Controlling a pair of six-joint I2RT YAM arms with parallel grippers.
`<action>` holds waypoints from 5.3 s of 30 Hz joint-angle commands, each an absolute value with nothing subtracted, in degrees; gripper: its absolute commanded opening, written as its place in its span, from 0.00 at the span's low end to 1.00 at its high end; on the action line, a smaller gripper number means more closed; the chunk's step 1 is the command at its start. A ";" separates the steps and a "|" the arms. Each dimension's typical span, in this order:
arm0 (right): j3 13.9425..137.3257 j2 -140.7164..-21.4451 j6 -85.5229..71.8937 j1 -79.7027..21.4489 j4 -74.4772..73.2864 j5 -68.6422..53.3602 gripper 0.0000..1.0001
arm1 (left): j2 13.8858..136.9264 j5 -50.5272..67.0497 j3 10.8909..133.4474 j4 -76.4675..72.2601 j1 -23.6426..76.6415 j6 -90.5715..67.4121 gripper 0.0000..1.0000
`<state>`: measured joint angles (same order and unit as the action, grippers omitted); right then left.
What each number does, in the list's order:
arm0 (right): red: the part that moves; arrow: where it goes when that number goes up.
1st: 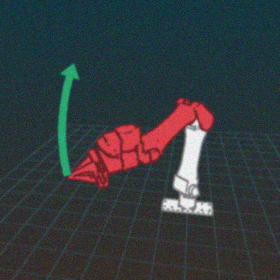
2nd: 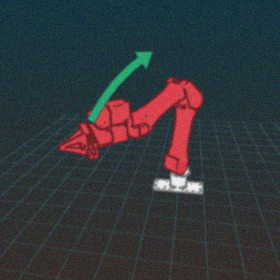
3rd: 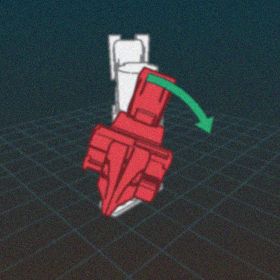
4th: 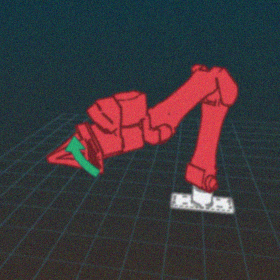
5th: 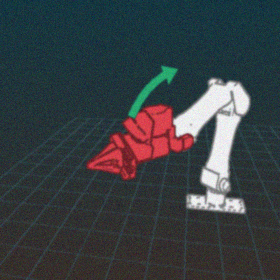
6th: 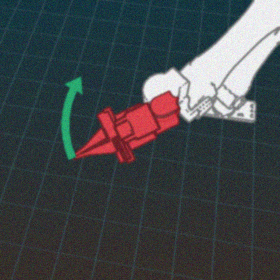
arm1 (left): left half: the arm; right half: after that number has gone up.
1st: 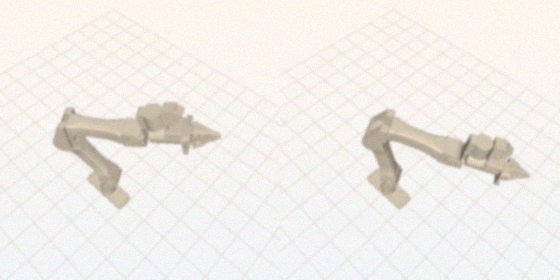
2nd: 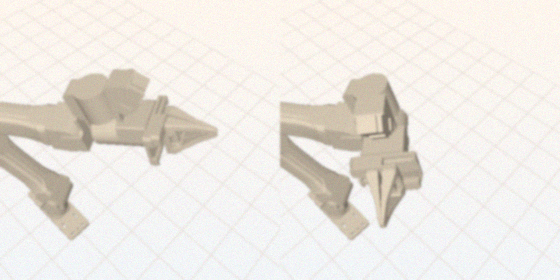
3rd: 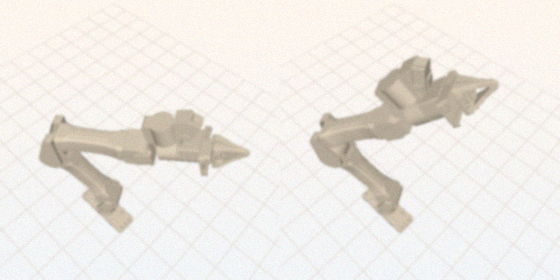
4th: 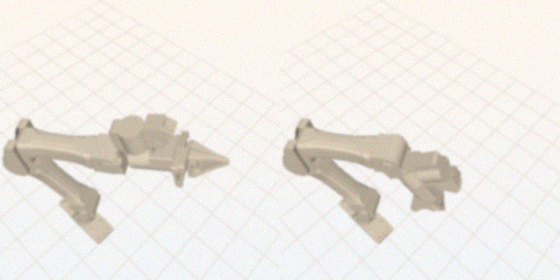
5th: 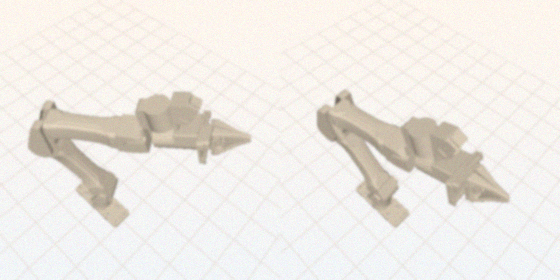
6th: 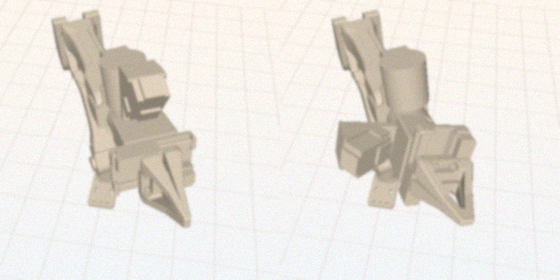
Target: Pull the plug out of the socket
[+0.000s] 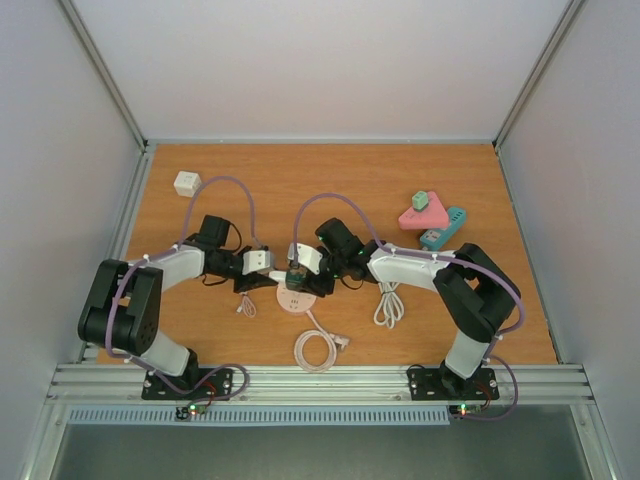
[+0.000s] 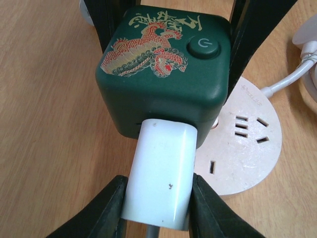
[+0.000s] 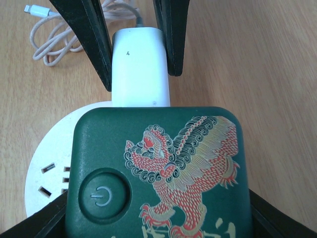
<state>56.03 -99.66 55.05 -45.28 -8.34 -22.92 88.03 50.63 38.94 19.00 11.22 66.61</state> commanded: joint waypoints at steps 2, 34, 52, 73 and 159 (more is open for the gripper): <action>56.92 -100.26 57.11 -43.96 -13.72 -23.13 0.22 | 89.29 49.38 40.87 20.09 6.90 69.64 0.21; 59.51 -103.52 57.74 -43.22 -20.09 -20.66 0.18 | 90.89 35.24 48.18 28.22 4.46 69.76 0.19; 59.23 -104.38 57.44 -43.02 -20.30 -20.91 0.16 | 92.14 37.54 50.77 30.59 -3.71 73.12 0.18; 59.89 -104.23 56.35 -43.00 -20.39 -21.16 0.19 | 96.70 39.75 60.50 24.88 -19.86 58.32 0.22; 59.04 -88.37 43.63 -38.99 -9.31 -22.10 0.99 | 94.40 41.28 80.41 30.37 -8.26 36.05 1.00</action>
